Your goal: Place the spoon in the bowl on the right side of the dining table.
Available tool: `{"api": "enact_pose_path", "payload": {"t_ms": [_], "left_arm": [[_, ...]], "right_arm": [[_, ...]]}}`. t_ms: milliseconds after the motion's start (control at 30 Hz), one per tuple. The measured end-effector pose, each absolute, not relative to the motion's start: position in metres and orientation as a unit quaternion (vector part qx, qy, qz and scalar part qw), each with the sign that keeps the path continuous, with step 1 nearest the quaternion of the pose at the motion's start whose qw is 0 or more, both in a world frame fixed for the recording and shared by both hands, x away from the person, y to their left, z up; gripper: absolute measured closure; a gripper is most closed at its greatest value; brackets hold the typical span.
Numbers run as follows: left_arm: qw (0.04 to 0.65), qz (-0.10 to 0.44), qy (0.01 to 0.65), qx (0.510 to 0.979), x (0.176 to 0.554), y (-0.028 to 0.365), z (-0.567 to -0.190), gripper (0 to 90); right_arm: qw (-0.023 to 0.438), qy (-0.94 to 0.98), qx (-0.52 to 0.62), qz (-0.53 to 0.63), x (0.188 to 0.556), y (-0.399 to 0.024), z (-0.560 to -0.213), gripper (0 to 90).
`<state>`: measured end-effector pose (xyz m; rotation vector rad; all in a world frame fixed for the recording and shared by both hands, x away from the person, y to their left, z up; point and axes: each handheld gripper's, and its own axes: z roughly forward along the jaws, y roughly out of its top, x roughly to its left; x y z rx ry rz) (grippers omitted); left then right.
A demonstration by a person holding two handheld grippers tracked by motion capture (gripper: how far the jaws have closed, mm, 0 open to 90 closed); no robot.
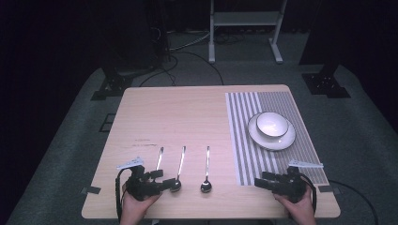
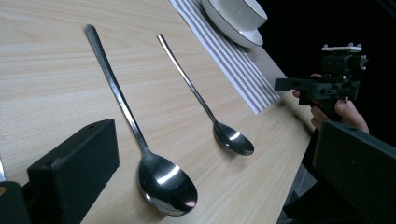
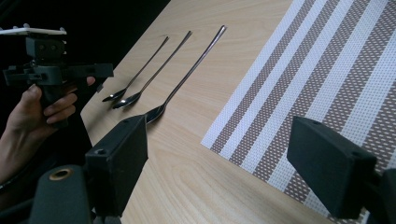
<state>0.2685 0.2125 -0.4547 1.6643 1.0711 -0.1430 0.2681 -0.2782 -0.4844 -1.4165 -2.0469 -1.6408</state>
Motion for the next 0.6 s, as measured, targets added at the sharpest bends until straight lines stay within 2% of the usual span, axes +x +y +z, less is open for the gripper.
{"api": "enact_pose_path", "payload": {"t_ms": [600], "left_arm": [[0.546,-0.071,0.445,0.707,0.27,0.203,-0.456,0.0]], "right_arm": [[0.086,-0.709,-0.469,-0.519,0.279,-0.265,-0.486,19.1]]}}
